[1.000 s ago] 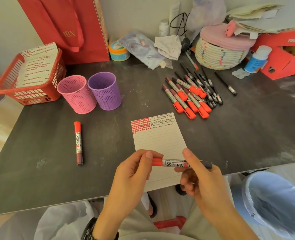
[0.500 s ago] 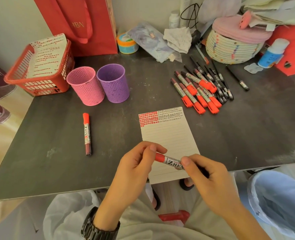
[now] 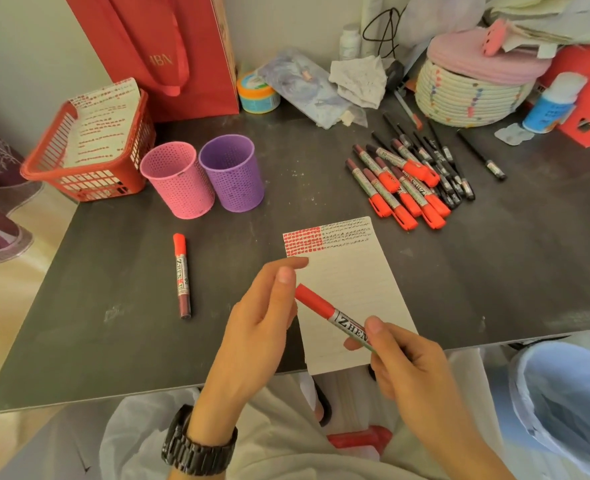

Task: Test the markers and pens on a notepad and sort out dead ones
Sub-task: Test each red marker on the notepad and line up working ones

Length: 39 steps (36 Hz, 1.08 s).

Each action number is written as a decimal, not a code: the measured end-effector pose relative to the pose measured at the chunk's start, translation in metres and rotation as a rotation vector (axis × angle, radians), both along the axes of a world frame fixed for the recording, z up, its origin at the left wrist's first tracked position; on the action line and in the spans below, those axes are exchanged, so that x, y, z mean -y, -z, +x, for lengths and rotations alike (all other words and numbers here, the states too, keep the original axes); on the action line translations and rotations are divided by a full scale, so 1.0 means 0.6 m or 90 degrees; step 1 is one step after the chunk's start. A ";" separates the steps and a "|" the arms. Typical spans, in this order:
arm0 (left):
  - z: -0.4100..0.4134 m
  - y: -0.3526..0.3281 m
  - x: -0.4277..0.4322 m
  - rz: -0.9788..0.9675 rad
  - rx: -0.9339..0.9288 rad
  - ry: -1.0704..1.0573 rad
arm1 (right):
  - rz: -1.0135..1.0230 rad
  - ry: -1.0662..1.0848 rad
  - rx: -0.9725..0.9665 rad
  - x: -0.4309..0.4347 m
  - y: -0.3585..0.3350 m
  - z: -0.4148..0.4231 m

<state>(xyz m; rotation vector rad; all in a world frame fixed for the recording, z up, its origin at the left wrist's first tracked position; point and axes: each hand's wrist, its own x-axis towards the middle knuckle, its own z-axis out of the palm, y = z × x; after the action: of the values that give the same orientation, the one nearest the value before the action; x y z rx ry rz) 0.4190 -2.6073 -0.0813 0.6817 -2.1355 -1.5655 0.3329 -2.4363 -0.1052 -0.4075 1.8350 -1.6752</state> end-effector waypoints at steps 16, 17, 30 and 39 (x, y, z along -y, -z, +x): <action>-0.074 -0.041 -0.036 0.637 -0.325 -0.191 | -0.020 0.063 0.096 0.037 -0.010 0.056; -0.076 -0.041 -0.040 0.635 -0.322 -0.204 | -0.014 0.076 0.087 0.037 -0.011 0.058; -0.093 -0.068 -0.071 0.455 -0.282 -0.263 | 0.000 0.160 -0.026 0.037 -0.037 0.077; -0.087 -0.062 -0.068 0.446 -0.294 -0.251 | -0.008 0.155 -0.041 0.039 -0.034 0.074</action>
<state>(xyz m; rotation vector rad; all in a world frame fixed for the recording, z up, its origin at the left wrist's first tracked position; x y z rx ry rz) 0.3666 -2.5668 -0.0444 0.7868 -1.0316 -1.9858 0.3775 -2.4594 -0.0851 -0.2530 1.9875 -1.8532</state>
